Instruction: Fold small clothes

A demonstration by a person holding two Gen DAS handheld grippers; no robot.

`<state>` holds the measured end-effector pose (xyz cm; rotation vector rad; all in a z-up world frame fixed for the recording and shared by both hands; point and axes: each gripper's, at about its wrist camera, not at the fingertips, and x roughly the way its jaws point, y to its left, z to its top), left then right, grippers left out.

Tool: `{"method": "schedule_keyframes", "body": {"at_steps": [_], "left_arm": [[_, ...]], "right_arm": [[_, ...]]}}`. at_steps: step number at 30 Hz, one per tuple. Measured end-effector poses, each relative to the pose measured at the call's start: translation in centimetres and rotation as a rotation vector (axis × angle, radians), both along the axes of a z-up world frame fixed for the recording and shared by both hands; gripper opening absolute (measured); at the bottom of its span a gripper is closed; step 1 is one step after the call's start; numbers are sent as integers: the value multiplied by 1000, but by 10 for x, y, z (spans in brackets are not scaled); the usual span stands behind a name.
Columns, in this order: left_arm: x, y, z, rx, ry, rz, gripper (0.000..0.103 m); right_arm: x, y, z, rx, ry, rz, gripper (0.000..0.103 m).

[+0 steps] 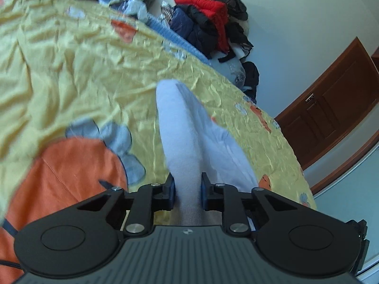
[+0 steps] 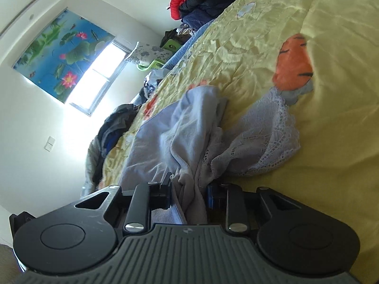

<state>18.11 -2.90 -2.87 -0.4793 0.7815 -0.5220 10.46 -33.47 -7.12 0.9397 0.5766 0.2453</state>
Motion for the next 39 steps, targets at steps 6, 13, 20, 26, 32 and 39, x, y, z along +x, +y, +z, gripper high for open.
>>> {"method": "schedule_keyframes", "body": {"at_steps": [6,13,20,26,32,39], "left_arm": [[2,10,-6,73,67,8,23],[-31,10,-1,212,-5,44,31],[-53,3,-7,316,-32,85,53],[-71,-2,0,419,-106,107,58],[-88,-7,-2,475,-135,106,61],[-103,-3,-6,511,-158,120,71]], "right_arm": [[3,21,-1,-74,29,2,33],[-27,26,22,-248,11,-33,53],[-43,48,23,-406,7,55,51],[-56,60,39,-540,-9,18,56],[-67,74,32,-631,7,36,62],[-80,81,32,-674,3,34,77]]}}
